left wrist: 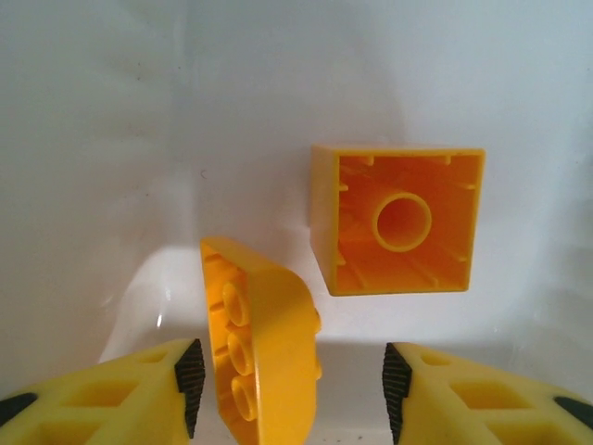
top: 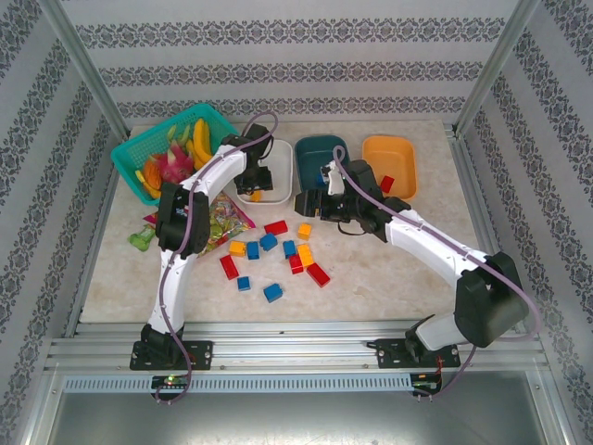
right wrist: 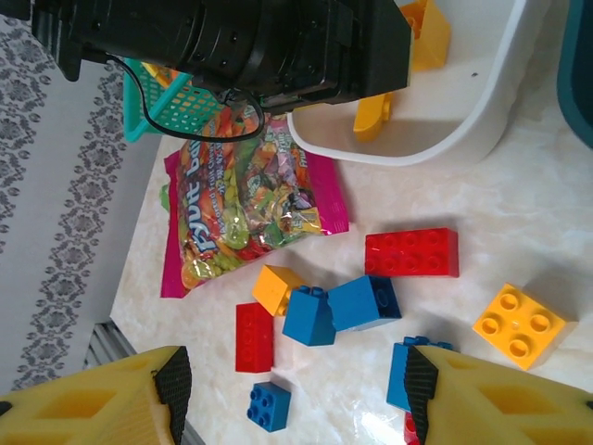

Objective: Sort the legos into containers by color

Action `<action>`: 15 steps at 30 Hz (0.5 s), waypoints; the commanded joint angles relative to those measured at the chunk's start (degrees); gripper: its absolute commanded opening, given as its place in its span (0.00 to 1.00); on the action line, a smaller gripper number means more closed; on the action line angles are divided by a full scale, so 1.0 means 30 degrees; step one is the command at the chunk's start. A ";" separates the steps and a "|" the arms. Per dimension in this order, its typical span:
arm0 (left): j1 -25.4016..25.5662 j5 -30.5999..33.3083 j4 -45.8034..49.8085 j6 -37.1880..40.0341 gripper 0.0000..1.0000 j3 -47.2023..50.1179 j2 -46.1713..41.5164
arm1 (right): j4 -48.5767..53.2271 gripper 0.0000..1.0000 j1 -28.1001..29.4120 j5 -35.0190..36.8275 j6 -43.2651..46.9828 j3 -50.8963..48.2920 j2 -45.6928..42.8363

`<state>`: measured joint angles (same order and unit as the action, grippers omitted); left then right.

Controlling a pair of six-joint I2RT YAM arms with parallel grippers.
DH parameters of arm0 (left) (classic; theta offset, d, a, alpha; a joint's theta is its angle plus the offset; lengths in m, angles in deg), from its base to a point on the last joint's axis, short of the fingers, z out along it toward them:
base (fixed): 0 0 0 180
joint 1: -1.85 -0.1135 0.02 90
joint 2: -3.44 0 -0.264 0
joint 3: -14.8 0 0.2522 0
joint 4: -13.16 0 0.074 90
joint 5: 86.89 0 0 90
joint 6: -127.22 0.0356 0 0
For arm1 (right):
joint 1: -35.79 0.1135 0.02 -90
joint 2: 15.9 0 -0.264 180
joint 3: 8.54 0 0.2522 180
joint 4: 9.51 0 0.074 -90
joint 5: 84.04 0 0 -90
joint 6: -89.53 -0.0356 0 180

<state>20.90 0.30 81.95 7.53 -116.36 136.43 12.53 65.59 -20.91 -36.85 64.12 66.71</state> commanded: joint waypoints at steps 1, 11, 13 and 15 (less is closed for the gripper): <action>-0.0172 -0.0005 0.0384 -0.0625 0.62 -0.0322 -0.2078 | 0.2213 0.63 0.0408 0.1136 0.1848 0.0632 -0.0538; -0.0130 -0.1735 -0.5633 -0.3211 0.68 0.9312 -1.2074 | 0.7936 0.55 0.4077 0.5819 0.4189 0.2835 0.1733; -0.0096 -0.2711 -0.6700 -0.3457 0.69 1.1949 -1.4413 | 0.8210 0.54 0.4566 0.6455 0.4086 0.3295 0.2383; 0.0040 -0.3344 -0.7112 -0.3690 0.69 1.4293 -1.6568 | 0.8371 0.52 0.4964 0.6721 0.3903 0.3689 0.2927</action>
<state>20.92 -5.63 66.02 -0.58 -81.35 91.29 33.29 79.23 -5.63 -25.96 72.84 73.35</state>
